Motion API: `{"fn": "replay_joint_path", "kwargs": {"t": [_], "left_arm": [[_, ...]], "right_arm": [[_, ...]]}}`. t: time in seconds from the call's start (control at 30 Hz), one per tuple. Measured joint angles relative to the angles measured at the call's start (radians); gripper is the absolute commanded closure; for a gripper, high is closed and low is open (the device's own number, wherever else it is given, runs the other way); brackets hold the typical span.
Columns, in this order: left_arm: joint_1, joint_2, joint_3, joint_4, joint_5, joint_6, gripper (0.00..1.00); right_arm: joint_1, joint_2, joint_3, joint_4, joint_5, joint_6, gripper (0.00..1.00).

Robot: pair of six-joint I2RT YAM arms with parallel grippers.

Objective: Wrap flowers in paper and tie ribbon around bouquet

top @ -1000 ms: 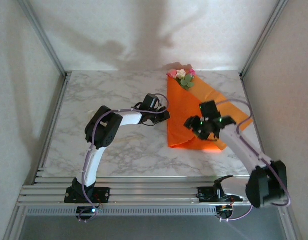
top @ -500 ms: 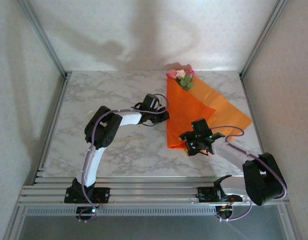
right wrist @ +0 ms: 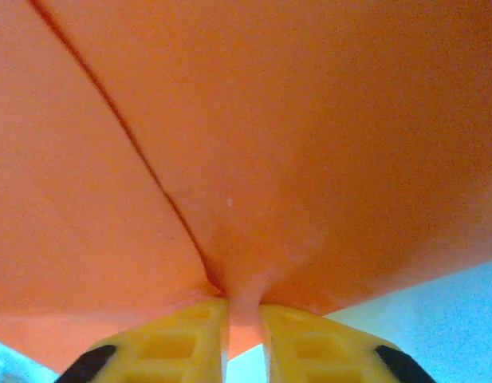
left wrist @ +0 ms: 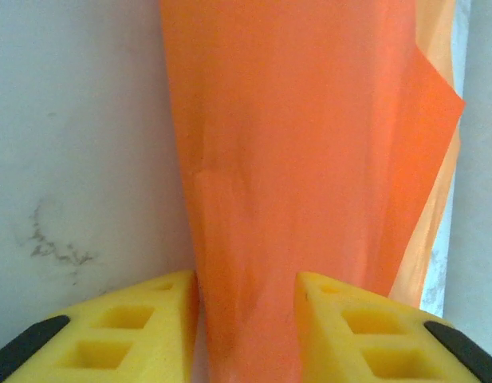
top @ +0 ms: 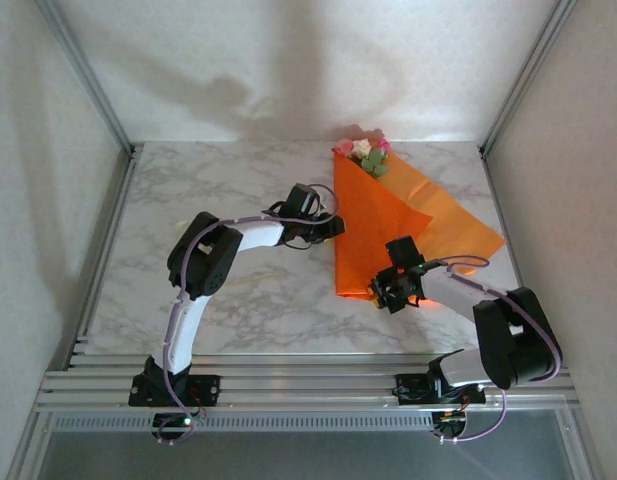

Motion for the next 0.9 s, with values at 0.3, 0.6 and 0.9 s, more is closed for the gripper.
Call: {"fn": "replay_joint_path", "kwargs": {"t": [0.3, 0.6, 0.9], "left_arm": [[0.041, 0.156, 0.237, -0.072, -0.003, 0.034, 0.87], [0.082, 0.234, 0.407, -0.103, -0.023, 0.034, 0.56], [0.105, 0.353, 0.546, -0.099, -0.014, -0.009, 0.98]], "right_arm": [[-0.018, 0.039, 0.041, -0.043, -0.019, -0.063, 0.98], [-0.04, 0.095, 0.094, -0.095, -0.051, -0.122, 1.0], [-0.05, 0.117, 0.117, -0.122, -0.068, -0.15, 1.0]]}}
